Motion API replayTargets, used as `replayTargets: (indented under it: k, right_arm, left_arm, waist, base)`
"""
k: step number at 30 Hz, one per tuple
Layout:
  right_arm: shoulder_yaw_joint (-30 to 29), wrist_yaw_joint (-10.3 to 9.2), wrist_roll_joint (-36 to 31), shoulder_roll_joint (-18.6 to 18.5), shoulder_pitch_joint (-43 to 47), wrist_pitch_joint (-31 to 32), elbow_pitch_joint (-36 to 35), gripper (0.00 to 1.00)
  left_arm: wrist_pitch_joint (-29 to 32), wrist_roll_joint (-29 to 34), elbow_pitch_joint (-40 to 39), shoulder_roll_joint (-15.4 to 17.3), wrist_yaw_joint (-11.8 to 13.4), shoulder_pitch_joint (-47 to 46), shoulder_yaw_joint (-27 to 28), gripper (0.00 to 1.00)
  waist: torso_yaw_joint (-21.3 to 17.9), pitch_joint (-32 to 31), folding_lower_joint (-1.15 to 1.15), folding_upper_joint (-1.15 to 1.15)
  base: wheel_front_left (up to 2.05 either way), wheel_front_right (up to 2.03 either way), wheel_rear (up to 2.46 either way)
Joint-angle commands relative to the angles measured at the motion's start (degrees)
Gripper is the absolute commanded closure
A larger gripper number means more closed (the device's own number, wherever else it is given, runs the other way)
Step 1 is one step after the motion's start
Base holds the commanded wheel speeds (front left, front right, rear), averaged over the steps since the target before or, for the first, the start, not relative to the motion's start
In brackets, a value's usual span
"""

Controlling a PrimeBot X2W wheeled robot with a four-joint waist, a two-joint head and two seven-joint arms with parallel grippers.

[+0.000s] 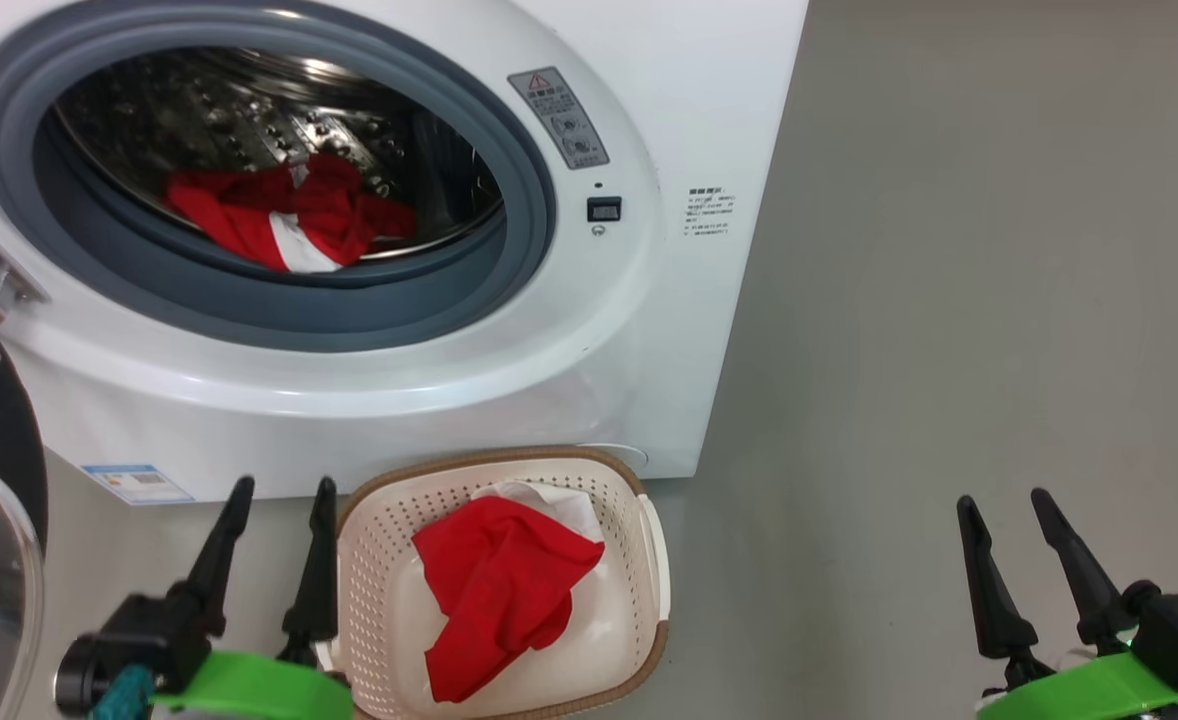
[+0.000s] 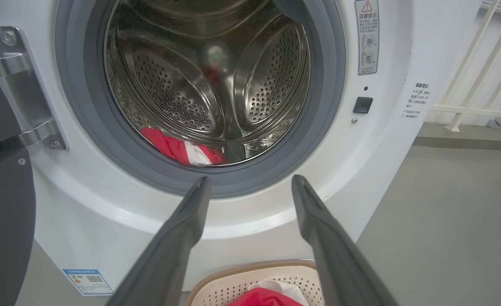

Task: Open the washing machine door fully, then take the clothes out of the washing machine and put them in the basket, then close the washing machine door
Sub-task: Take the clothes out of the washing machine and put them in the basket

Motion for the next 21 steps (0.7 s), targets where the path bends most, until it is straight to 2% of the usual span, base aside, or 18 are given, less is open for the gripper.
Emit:
replayTargets:
  k: [1,21]
  right_arm:
    - [1.67,0.36,-0.1,-0.61,-2.55,-0.37,-1.54,0.0]
    - [1.81,0.36,-0.64,0.92,-10.23,-0.37,-3.06,0.0]
  left_arm:
    - [-0.29,0.57,-0.04,0.5,-0.31,-3.46,1.35,0.0]
    - [-0.29,1.07,21.15,4.23,-0.31,-33.25,1.95,0.0]
  waist:
    - [-0.09,1.07,0.0,0.0]
    - [-0.79,15.19,0.0,0.0]
  base:
    - [0.0,0.0,0.0]
    - [0.0,0.0,0.0]
